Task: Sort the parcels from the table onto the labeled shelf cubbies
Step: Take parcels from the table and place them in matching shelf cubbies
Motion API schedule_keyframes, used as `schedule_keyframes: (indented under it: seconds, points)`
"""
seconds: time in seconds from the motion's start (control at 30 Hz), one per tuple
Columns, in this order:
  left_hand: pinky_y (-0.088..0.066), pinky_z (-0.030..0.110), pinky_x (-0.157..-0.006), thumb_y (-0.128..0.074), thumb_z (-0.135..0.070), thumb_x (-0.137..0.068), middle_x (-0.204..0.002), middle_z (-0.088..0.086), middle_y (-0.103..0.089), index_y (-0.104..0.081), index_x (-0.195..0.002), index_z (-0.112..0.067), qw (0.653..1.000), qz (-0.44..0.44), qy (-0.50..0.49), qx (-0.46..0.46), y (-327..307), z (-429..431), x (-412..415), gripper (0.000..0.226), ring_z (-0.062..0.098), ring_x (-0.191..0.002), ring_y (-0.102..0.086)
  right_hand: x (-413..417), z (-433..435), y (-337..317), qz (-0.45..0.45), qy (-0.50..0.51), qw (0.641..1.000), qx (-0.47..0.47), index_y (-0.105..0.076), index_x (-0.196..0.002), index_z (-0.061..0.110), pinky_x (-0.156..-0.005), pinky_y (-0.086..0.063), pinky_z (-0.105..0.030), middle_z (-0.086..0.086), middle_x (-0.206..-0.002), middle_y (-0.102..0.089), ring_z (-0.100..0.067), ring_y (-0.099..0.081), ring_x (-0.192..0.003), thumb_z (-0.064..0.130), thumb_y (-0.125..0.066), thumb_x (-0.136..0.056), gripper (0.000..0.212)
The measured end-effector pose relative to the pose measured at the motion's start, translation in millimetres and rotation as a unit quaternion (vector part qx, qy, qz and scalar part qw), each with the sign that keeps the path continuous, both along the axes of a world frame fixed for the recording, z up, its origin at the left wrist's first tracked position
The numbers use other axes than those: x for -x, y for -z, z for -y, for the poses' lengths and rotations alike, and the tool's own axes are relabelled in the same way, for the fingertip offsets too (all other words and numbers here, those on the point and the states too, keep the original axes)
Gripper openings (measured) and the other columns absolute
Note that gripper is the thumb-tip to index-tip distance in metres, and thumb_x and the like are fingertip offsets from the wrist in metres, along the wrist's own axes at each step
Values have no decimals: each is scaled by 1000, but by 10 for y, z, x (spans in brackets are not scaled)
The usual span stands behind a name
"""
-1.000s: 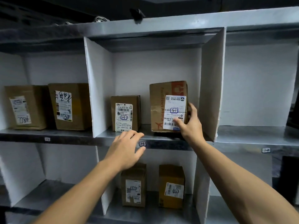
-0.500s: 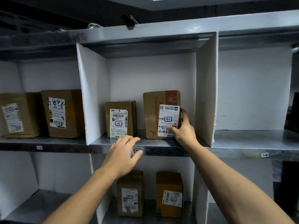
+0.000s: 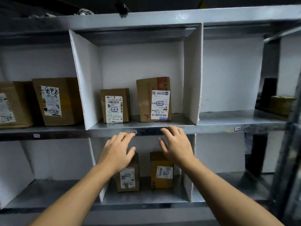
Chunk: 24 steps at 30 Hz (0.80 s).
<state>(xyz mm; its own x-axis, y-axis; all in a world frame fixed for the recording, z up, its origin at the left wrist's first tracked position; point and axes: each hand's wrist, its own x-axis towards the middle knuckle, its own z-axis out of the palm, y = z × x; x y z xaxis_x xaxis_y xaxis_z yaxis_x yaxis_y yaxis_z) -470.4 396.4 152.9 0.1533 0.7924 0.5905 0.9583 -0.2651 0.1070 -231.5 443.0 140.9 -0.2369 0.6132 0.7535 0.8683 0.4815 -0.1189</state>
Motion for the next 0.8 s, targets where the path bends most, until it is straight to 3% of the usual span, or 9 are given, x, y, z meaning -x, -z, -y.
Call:
schedule_keyframes:
  seconds: [0.1,0.27,0.67,0.8]
  points:
    - [-35,38,-102,-48,-44,-93,-134,-6,-48,-41,-141,-31,1000,-12,16,7,154,147,-141,50,17,-121,-43,-130,348,193,79,58,993,64,-54,-129,22,-95,-50,-43,-7,-136,-56,-29,-54,-121,48,-47,-98,40]
    - [-34,38,-105,-46,-48,-93,-137,-5,-48,-40,-142,-31,997,-36,56,32,410,416,-443,51,18,-124,-42,-429,947,428,125,130,979,99,-48,-130,24,-96,-46,-42,-6,-132,-55,-29,-53,-120,51,-44,-97,43]
    - [-37,38,-102,-44,-46,-94,-135,-3,-49,-42,-141,-28,970,-78,206,98,1008,1218,-1707,50,21,-122,-45,-1488,2503,1069,130,277,932,196,-61,-111,18,-75,-48,-40,-7,-106,-63,-34,-62,-94,49,-49,-91,38]
    - [-37,38,-102,-44,-46,-94,-135,-4,-49,-41,-140,-28,955,-108,256,108,1175,1457,-2371,50,22,-122,-45,-2043,2983,1182,136,312,910,236,-59,-115,20,-78,-49,-40,-6,-108,-62,-32,-61,-97,54,-42,-94,43]
